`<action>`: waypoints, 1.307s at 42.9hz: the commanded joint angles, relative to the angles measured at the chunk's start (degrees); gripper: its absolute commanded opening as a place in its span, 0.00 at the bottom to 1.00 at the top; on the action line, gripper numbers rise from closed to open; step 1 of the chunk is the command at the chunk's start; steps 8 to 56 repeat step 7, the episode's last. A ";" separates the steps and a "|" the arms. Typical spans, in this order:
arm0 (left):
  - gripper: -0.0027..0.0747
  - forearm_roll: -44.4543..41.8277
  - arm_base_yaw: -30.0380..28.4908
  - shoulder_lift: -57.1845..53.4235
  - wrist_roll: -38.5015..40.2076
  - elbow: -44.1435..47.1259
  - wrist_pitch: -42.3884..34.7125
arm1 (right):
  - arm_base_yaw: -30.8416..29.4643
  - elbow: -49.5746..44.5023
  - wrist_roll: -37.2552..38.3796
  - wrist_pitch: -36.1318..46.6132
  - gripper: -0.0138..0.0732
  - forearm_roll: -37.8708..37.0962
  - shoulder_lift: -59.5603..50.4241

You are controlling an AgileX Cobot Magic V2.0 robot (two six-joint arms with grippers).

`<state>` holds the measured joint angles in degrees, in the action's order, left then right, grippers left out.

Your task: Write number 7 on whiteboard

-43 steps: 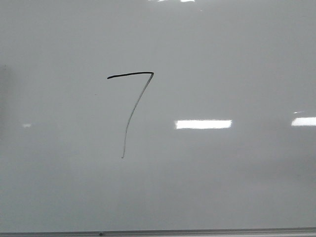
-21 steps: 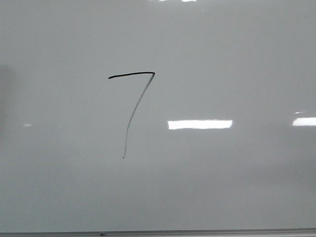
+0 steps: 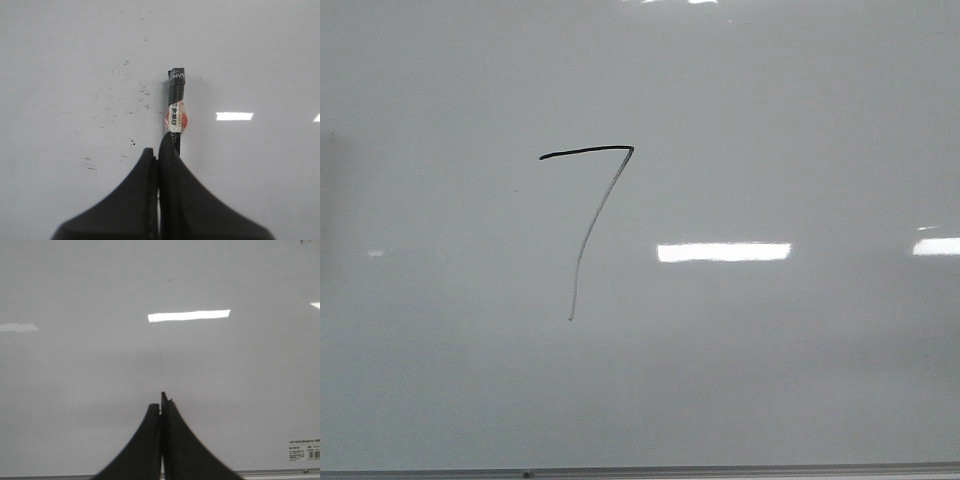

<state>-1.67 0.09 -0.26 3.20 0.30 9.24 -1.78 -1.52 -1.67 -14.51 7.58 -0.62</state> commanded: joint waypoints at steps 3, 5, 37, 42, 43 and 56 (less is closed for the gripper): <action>0.01 -0.03 -0.01 -0.82 -0.10 0.27 -4.97 | -0.23 0.26 -0.08 4.27 0.09 -0.56 -1.01; 0.01 -0.03 -0.01 -0.82 -0.10 0.27 -4.97 | -0.23 0.26 -0.08 4.27 0.09 -0.56 -1.01; 0.01 -0.03 -0.01 -0.82 -0.10 0.27 -4.97 | -0.23 0.26 -0.08 4.27 0.09 -0.56 -1.01; 0.01 -0.03 -0.01 -0.82 -0.10 0.27 -4.97 | -0.23 0.26 -0.08 4.27 0.09 -0.56 -1.01; 0.01 -0.03 -0.01 -0.82 -0.10 0.27 -4.97 | -0.23 0.26 -0.08 4.27 0.09 -0.56 -1.01; 0.01 -0.03 -0.01 -0.82 -0.10 0.27 -4.97 | -0.23 0.26 -0.08 4.27 0.09 -0.56 -1.01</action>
